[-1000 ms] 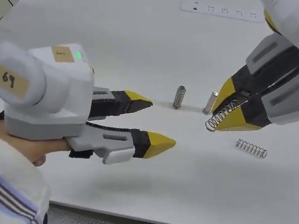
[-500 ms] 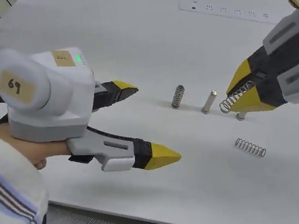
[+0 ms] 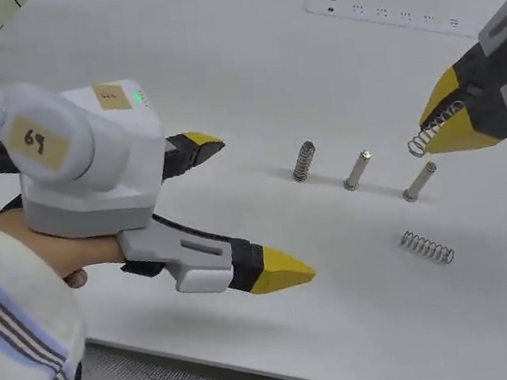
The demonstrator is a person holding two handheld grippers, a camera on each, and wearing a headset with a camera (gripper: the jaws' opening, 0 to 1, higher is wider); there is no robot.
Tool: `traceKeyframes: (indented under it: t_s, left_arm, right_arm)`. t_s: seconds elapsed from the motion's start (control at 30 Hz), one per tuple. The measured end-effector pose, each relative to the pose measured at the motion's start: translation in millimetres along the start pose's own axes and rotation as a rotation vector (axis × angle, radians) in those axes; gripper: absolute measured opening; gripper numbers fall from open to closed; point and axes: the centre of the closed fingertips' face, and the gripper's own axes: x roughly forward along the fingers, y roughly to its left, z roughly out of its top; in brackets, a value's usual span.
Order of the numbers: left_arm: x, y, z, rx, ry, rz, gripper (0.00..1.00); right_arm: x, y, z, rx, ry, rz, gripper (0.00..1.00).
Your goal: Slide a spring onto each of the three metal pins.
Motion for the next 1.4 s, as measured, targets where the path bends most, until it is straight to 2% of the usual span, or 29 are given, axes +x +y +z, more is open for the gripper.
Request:
traceKeyframes:
  t_s: [0.2,0.3,0.47,0.53,0.6,0.63,0.8,1.03,1.2,1.4]
  left_arm:
    - [1.6,3.0,1.2,-0.004,-0.001,0.013,0.98]
    - [1.6,6.2,2.5,-0.025,-0.004,0.020,0.98]
    - [1.5,11.9,4.2,0.003,-0.001,0.041,0.98]
    - [1.9,19.1,4.4,0.017,0.003,0.074,0.98]
    - [3.3,23.2,-1.7,0.045,0.040,0.088,0.98]
    - [5.0,22.8,-2.2,0.051,0.043,0.086,0.98]
    - [10.3,19.6,2.7,0.041,0.024,0.076,0.98]
    - [17.1,15.5,4.5,0.041,0.028,0.060,0.98]
    - [19.7,13.8,3.8,0.039,0.035,0.058,0.98]
    - [19.8,12.6,3.3,0.028,0.034,0.057,0.98]
  right_arm:
    - [2.3,-17.9,-7.2,-0.006,0.031,0.004,0.08]
    - [5.3,-28.0,-6.7,-0.013,0.035,0.009,0.08]
    - [16.2,-42.7,-7.6,-0.032,0.061,0.029,0.08]
    - [21.0,-46.0,-6.9,-0.041,0.068,0.039,0.08]
    - [24.8,-48.0,-6.6,-0.052,0.078,0.046,0.08]
    - [28.3,-49.0,-5.8,-0.063,0.084,0.050,0.08]
    - [39.9,-53.1,-3.4,-0.094,0.101,0.062,0.08]
    - [59.1,-52.7,-4.0,-0.123,0.130,0.095,0.08]
    - [71.6,-51.2,-12.3,-0.139,0.167,0.125,0.08]
    - [79.8,-46.0,-17.8,-0.136,0.169,0.145,0.08]
